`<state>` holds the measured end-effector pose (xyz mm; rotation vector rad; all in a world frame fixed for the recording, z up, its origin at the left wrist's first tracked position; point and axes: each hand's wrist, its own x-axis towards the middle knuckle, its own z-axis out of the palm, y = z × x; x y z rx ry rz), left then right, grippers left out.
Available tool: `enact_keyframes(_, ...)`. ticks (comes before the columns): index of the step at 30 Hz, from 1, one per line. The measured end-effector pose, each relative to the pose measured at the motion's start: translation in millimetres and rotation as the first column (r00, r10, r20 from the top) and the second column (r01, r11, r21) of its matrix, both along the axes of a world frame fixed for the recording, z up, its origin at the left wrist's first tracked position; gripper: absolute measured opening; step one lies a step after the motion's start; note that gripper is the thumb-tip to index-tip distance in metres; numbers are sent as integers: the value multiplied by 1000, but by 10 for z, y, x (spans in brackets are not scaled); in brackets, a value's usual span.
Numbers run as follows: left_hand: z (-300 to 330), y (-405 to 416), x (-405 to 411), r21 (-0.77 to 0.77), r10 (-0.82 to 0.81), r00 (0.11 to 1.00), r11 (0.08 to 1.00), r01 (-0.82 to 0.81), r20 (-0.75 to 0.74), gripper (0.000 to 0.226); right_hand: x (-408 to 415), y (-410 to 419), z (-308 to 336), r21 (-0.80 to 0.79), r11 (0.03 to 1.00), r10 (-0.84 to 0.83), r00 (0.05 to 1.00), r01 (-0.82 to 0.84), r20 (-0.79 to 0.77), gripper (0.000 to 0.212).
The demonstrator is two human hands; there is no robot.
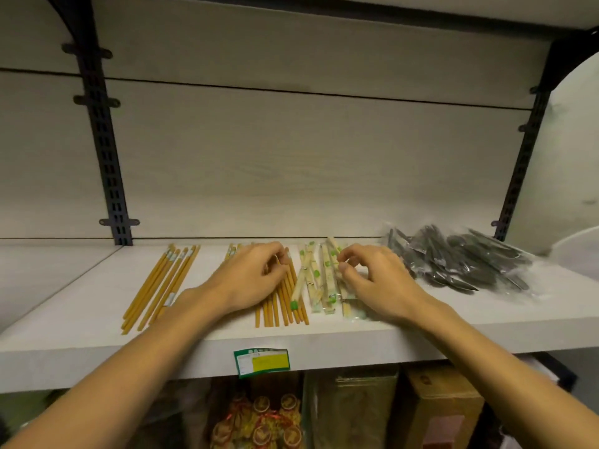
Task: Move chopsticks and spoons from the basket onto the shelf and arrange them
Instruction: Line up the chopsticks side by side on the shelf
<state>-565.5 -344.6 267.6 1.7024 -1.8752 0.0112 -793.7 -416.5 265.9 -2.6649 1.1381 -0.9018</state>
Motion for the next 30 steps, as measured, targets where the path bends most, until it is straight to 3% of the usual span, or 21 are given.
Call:
enact_keyframes(3, 30, 165, 244, 18, 75, 973, 997, -81, 219, 17, 58, -143, -17, 132, 990, 61, 993, -47, -100, 57)
enact_keyframes(6, 56, 333, 544, 73, 213, 893, 962, -262, 396, 44, 184, -212, 28, 322, 941, 167, 968, -100, -188, 76)
enact_keyframes(9, 11, 511, 844, 294, 244, 907, 889, -351, 345, 75, 328, -233, 18, 375, 925, 191, 929, -63, -316, 87)
enact_keyframes(11, -38, 599, 931, 437, 226, 935, 837, -330, 273, 68, 440, -233, -29, 350, 936, 181, 897, -32, -403, 102)
enact_keyframes(13, -70, 643, 976, 487, 216, 953, 822, -295, 212, 64, 576, -222, -73, 322, 945, 197, 877, -51, -438, 108)
enact_keyframes(19, -67, 732, 1100, 430, 218, 966, 866, -257, 138, 58, 1022, 9, -94, 329, 937, 260, 866, -120, -426, 89)
enact_keyframes(22, -48, 790, 1118, 400, 207, 977, 892, -211, 53, 53, 1219, 168, -49, 334, 926, 305, 872, -177, -384, 62)
enact_keyframes(27, 11, 790, 1083, 381, 205, 978, 901, -207, 46, 54, 1190, 250, 71, 382, 890, 365, 891, -249, -269, 41)
enact_keyframes(30, 16, 764, 1042, 380, 168, 986, 911, -158, 7, 56, 945, 169, 115, 412, 889, 328, 906, -201, -267, 47)
